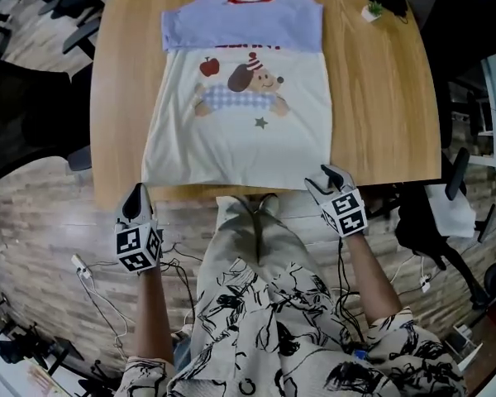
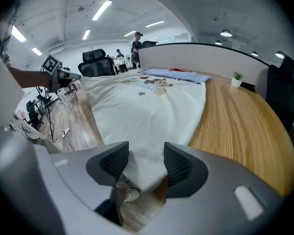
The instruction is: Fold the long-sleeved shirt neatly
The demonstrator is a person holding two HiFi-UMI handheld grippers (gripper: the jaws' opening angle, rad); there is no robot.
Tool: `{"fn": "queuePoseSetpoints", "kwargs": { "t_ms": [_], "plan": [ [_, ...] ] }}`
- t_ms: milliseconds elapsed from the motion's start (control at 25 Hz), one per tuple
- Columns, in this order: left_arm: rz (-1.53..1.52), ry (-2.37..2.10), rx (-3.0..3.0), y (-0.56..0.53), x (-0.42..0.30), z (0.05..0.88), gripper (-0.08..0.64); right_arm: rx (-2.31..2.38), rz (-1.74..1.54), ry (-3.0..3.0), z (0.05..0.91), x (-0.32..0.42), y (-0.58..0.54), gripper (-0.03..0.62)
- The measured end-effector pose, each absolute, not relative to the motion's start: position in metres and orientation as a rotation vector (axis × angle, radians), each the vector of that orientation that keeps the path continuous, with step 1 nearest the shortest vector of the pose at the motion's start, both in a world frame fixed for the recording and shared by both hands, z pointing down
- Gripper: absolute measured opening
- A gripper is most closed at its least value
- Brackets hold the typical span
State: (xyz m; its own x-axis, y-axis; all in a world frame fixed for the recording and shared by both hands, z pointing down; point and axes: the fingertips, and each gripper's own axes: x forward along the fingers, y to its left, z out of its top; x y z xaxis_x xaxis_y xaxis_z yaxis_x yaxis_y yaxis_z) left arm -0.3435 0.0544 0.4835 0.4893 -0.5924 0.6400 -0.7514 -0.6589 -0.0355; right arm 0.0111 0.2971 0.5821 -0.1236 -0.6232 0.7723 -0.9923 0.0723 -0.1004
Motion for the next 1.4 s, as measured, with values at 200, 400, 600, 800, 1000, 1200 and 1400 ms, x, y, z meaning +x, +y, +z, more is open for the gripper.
{"fn": "queuePoseSetpoints", "kwargs": {
  "t_ms": [200, 400, 600, 800, 1000, 1200, 1400],
  "plan": [
    [0.951, -1.129, 2.464, 0.037, -0.357, 0.523, 0.009, 1.581, 0.884, -1.821, 0.58, 0.009, 0.298, 0.251],
    [0.826, -1.112, 2.435, 0.04, -0.369, 0.526, 0.176, 1.619, 0.853, -1.839, 0.57, 0.009, 0.313, 0.298],
    [0.911, -1.003, 2.429, 0.048, -0.364, 0.551, 0.248, 1.664, 0.821, -1.801, 0.576, 0.011, 0.331, 0.313],
    [0.931, -0.951, 2.414, 0.043, -0.343, 0.569, 0.244, 1.711, 0.858, -1.787, 0.577, 0.013, 0.337, 0.262],
    [0.949, -0.942, 2.399, 0.043, -0.338, 0.579, 0.196, 1.735, 0.845, -1.764, 0.581, 0.017, 0.34, 0.155],
    [1.002, -0.871, 2.429, 0.049, -0.329, 0.579, 0.032, 1.753, 0.827, -1.772, 0.577, 0.019, 0.339, 0.046],
    [0.901, -0.893, 2.372, 0.074, -0.331, 0.567, 0.031, 1.801, 0.871, -1.775, 0.566, 0.036, 0.352, 0.032]
  ]
}}
